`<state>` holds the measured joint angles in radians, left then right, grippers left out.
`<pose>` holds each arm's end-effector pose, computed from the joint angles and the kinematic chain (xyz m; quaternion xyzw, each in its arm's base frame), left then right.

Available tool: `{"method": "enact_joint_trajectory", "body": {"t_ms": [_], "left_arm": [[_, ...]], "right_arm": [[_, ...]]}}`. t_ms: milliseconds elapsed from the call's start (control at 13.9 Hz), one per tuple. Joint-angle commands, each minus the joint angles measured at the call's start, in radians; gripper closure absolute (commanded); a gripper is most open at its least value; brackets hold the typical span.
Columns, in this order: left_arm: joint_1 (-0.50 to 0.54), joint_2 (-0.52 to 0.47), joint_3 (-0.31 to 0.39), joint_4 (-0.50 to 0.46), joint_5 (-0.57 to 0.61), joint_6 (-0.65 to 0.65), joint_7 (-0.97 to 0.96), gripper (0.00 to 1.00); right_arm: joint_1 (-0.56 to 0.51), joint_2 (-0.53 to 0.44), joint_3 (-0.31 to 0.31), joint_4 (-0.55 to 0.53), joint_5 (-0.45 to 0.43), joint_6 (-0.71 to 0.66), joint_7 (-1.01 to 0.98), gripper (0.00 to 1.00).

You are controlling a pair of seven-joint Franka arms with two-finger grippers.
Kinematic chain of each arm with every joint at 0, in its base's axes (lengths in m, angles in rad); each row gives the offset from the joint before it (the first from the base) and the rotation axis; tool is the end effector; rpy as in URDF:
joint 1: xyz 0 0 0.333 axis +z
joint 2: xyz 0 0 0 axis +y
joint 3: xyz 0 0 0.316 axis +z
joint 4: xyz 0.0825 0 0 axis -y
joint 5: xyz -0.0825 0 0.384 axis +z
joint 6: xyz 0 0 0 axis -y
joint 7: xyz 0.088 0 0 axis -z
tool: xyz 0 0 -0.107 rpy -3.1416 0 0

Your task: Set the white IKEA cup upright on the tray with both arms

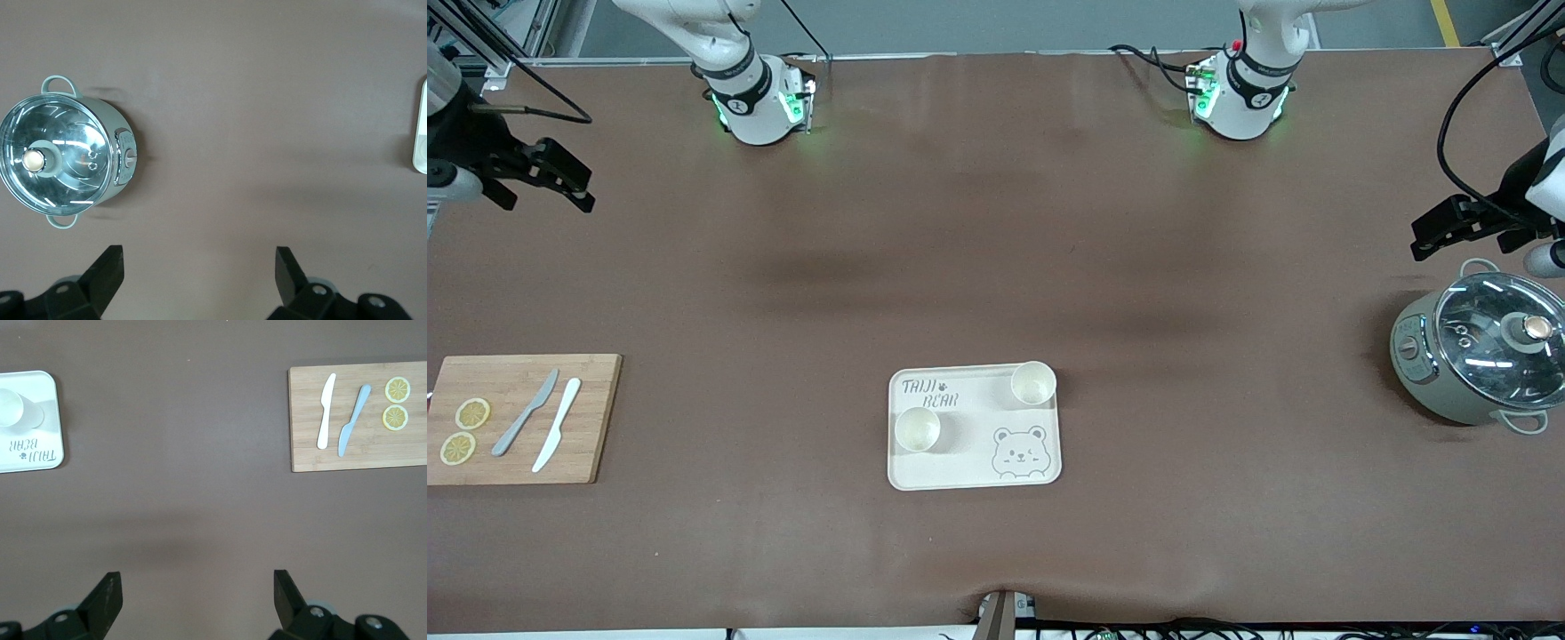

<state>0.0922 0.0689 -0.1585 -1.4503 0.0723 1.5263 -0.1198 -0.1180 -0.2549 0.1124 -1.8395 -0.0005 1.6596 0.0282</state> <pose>0.5713 -0.0264 0.6391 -0.9991 -0.0287 -0.0068 0.0302 0.4816 0.0041 0.6358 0.9991 -0.0182 0.0369 0.0140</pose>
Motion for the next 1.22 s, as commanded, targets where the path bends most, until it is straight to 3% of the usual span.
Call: {"method": "enact_joint_trajectory", "body": {"t_ms": [0, 1149], "left_arm": [[0.009, -0.026, -0.003, 0.001, -0.020, -0.018, 0.025, 0.00], [0.009, -0.024, -0.003, 0.004, -0.016, -0.018, 0.045, 0.00]], "right_arm": [[-0.006, -0.014, 0.000, 0.052, 0.019, -0.072, 0.007, 0.00], [-0.003, 0.077, 0.001, 0.043, 0.019, 0.003, 0.004, 0.00]]}}
